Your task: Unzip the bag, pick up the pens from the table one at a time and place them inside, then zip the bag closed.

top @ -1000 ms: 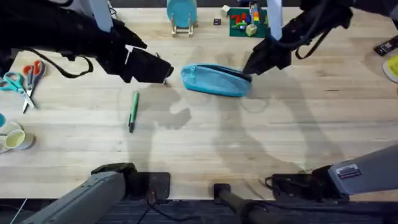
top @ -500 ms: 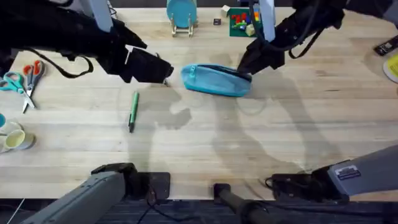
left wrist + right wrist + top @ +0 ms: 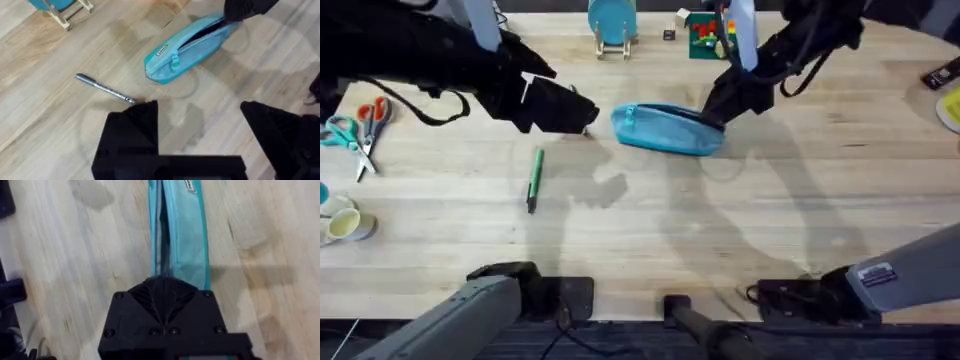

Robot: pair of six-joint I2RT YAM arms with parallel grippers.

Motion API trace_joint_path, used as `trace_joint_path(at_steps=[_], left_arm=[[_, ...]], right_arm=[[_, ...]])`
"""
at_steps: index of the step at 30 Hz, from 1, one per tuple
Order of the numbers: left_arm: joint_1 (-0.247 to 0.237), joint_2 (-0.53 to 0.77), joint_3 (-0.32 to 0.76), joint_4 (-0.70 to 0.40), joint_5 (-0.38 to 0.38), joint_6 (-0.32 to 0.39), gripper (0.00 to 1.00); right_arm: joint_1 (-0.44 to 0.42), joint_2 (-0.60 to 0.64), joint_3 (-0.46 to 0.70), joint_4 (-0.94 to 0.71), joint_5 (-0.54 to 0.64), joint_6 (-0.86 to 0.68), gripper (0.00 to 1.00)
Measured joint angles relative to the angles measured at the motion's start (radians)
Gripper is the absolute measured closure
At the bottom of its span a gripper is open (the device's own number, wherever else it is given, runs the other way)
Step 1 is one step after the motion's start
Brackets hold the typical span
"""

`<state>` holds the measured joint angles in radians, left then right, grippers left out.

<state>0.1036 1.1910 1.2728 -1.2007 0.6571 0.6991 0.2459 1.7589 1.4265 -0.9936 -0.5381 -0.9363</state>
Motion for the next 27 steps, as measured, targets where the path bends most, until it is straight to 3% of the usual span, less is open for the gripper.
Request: trace_joint_path(at_steps=[27], left_arm=[[0.000,0.000,0.000,0.000,0.000,0.000,0.008]], right_arm=[[0.007,0.093,0.002,-0.001,-0.001,0.000,0.972]])
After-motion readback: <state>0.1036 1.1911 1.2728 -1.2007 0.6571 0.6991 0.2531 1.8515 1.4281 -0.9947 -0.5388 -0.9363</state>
